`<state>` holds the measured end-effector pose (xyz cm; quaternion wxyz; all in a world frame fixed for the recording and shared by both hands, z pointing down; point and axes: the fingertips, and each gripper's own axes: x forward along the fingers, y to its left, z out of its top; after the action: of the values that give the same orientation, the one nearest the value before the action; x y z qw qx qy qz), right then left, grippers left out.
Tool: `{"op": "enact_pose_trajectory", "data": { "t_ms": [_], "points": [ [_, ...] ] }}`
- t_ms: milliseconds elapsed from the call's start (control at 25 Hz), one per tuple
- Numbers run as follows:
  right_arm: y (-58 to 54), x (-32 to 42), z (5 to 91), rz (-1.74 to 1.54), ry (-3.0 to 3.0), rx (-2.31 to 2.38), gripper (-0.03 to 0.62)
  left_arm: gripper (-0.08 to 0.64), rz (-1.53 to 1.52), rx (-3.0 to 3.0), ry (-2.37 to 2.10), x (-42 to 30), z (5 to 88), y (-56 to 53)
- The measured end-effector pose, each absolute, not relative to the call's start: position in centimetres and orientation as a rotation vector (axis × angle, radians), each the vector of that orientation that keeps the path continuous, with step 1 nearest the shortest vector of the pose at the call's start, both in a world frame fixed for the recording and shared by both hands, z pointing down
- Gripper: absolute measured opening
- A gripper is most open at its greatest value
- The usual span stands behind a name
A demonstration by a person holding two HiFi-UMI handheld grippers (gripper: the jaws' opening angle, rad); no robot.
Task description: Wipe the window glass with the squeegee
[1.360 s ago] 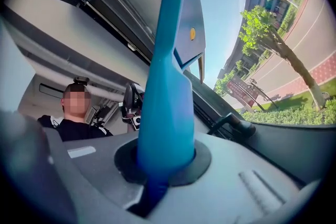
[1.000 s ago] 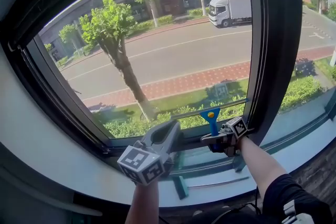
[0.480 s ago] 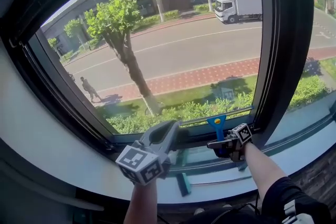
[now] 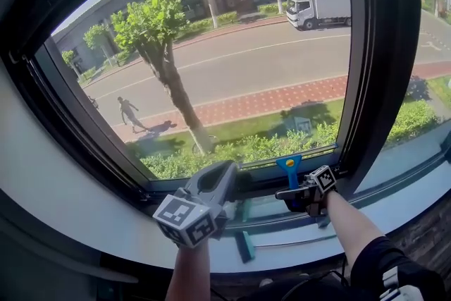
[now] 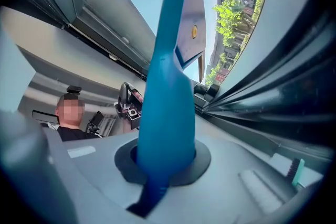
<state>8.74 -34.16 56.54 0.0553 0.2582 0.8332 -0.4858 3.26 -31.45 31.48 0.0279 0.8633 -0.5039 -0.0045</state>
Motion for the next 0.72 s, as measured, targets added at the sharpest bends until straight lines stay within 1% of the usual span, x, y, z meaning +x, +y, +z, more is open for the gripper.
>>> {"op": "enact_pose_trajectory", "data": {
  "t_ms": [280, 480, 720],
  "points": [
    [-34.1, 8.8, 56.8, -1.540, 2.508, 0.770, 0.003, 0.002, -0.020, 2.684, -1.541, 3.2, 31.6, -31.4],
    [-34.0, 8.4, 57.0, -1.529, 2.510, 0.753, 0.003, 0.003, -0.022, 2.682, -1.550, 2.4, 31.9, -30.7],
    [-34.7, 8.5, 55.3, -1.473, 2.535, 0.733, 0.003, 0.003, -0.043, 2.675, -1.557, 2.2, 31.2, -30.6]
  ]
}}
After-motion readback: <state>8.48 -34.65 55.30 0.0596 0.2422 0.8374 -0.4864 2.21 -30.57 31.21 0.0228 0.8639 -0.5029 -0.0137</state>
